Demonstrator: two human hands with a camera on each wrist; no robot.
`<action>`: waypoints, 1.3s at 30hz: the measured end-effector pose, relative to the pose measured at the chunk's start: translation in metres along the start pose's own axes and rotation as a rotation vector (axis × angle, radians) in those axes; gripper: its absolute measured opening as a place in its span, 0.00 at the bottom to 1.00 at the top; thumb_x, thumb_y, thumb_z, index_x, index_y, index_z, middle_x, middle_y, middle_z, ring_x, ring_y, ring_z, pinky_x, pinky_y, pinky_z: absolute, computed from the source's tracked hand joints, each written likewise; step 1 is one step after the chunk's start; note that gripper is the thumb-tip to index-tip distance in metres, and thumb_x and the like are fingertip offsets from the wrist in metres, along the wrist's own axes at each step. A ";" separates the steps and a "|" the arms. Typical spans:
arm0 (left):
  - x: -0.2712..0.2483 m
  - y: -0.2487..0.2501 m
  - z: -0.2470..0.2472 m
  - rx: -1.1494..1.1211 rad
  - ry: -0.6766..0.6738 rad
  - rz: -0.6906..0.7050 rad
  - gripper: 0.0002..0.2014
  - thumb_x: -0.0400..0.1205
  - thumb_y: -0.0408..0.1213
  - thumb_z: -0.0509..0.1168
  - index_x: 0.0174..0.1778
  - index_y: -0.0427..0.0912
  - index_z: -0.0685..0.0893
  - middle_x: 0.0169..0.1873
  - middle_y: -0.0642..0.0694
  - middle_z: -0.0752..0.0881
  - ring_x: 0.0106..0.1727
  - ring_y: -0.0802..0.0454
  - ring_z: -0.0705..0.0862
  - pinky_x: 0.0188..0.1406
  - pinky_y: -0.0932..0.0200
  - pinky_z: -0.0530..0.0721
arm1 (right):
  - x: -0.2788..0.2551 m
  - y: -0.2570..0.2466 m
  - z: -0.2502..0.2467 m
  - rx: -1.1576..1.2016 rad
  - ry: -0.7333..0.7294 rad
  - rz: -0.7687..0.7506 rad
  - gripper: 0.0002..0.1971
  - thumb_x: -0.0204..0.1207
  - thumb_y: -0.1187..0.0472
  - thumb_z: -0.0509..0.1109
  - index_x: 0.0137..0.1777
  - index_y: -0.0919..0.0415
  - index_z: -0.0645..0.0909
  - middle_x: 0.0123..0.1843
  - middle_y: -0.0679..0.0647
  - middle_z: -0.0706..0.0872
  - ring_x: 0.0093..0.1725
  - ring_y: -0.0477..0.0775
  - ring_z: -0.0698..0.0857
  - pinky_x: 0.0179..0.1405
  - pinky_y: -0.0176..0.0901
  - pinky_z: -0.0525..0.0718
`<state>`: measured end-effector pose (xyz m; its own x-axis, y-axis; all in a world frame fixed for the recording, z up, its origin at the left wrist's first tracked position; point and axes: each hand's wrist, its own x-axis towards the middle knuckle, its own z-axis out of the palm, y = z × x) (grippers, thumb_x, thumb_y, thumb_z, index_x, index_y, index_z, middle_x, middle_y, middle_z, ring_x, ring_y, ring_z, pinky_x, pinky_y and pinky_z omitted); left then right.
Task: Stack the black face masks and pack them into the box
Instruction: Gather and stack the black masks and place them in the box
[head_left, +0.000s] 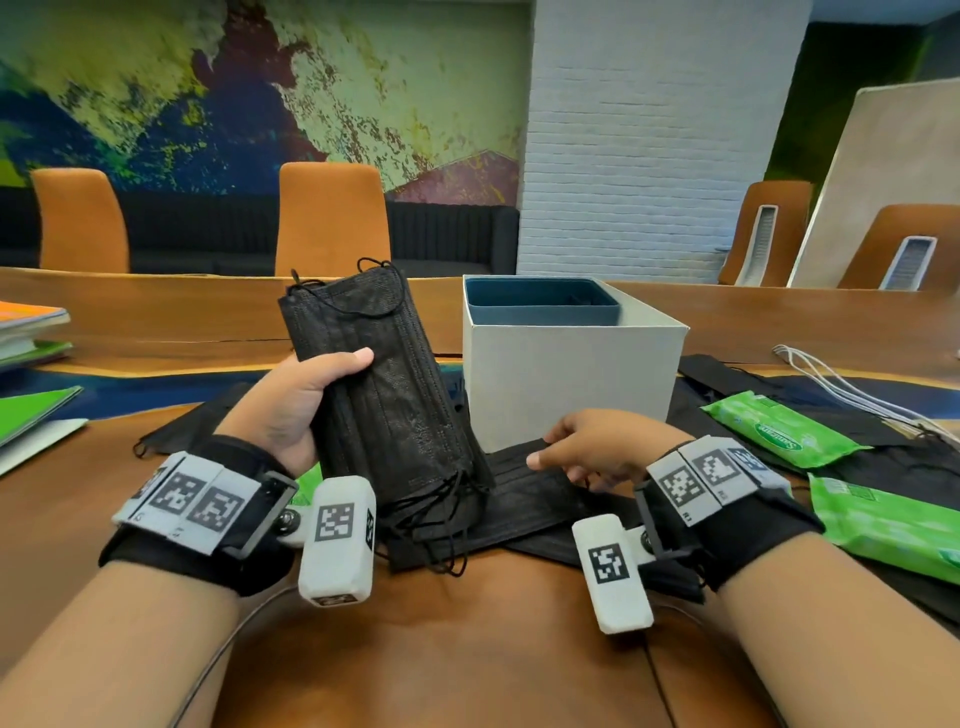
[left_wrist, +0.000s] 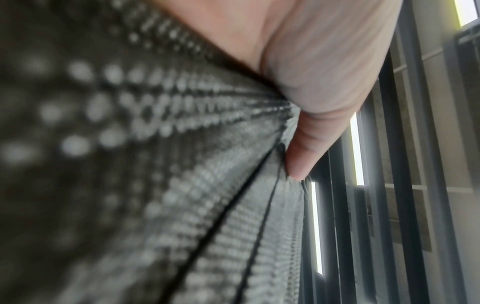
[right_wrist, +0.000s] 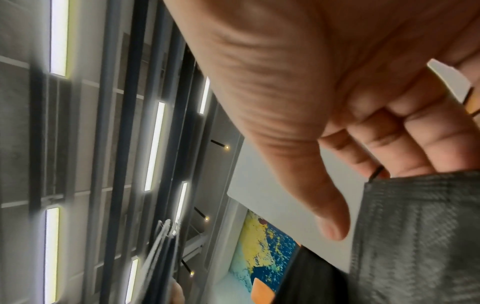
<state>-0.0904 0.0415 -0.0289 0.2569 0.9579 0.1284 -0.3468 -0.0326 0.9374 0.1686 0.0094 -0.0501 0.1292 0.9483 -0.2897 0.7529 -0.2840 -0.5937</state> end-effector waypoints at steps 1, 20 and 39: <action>-0.001 0.000 0.000 -0.006 0.001 -0.001 0.09 0.83 0.31 0.60 0.53 0.37 0.84 0.37 0.42 0.91 0.37 0.47 0.91 0.33 0.51 0.90 | 0.001 0.000 0.001 -0.027 0.011 -0.002 0.22 0.74 0.49 0.75 0.63 0.57 0.76 0.39 0.55 0.80 0.38 0.52 0.80 0.33 0.39 0.79; -0.008 0.007 0.002 -0.184 -0.033 0.031 0.17 0.71 0.36 0.64 0.54 0.36 0.85 0.43 0.40 0.92 0.42 0.47 0.91 0.35 0.52 0.89 | -0.058 -0.004 -0.069 0.608 0.798 -0.581 0.05 0.81 0.62 0.66 0.49 0.56 0.84 0.43 0.52 0.88 0.45 0.48 0.85 0.47 0.42 0.84; -0.006 -0.009 0.022 -0.149 -0.095 -0.011 0.17 0.75 0.33 0.64 0.61 0.36 0.83 0.49 0.40 0.91 0.49 0.47 0.90 0.47 0.53 0.90 | -0.028 -0.039 -0.001 1.242 0.301 -0.574 0.09 0.81 0.70 0.63 0.42 0.57 0.74 0.37 0.52 0.86 0.36 0.46 0.84 0.31 0.36 0.84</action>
<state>-0.0691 0.0300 -0.0315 0.3428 0.9266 0.1545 -0.4714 0.0274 0.8815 0.1367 -0.0056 -0.0179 0.2527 0.9219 0.2936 -0.2880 0.3613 -0.8868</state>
